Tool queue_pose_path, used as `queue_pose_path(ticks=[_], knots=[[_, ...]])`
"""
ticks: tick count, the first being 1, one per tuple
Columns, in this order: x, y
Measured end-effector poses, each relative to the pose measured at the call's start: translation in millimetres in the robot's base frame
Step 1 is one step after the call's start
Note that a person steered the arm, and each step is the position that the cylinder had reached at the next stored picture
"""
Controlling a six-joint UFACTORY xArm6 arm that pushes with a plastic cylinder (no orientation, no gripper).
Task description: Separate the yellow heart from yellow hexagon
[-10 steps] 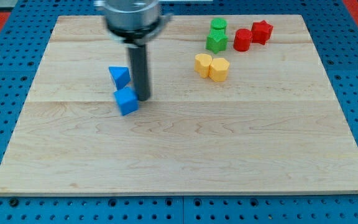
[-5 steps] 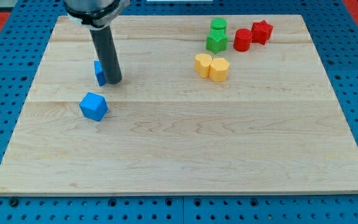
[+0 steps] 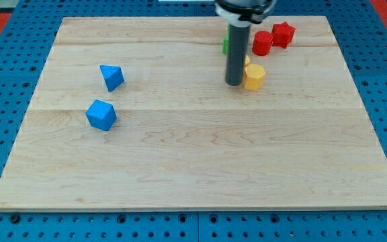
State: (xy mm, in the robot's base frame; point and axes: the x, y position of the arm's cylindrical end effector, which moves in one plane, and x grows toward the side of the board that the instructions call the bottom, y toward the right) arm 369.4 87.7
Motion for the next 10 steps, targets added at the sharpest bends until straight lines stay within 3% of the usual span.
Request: queue_pose_path(ticks=[2,3,5,6,8,9,10], knots=[[12,45],[-18,59],[-39,-17],[-54,-26],[-40,-142],[-63,-185],[-63,-151]])
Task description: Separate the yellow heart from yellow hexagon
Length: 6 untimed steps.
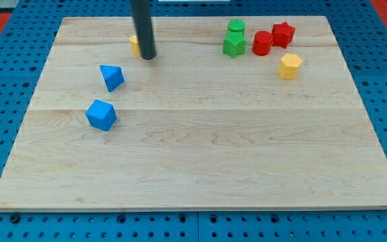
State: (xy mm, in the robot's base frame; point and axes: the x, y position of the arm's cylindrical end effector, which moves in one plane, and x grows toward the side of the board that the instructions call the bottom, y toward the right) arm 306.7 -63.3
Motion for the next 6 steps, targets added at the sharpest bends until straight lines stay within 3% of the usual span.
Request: queue_pose_path(ticks=[1,2,3,4,5,6], knots=[[-1,54],[-33,38],[-34,-8],[-37,-18],[-36,-81],[-38,-46]])
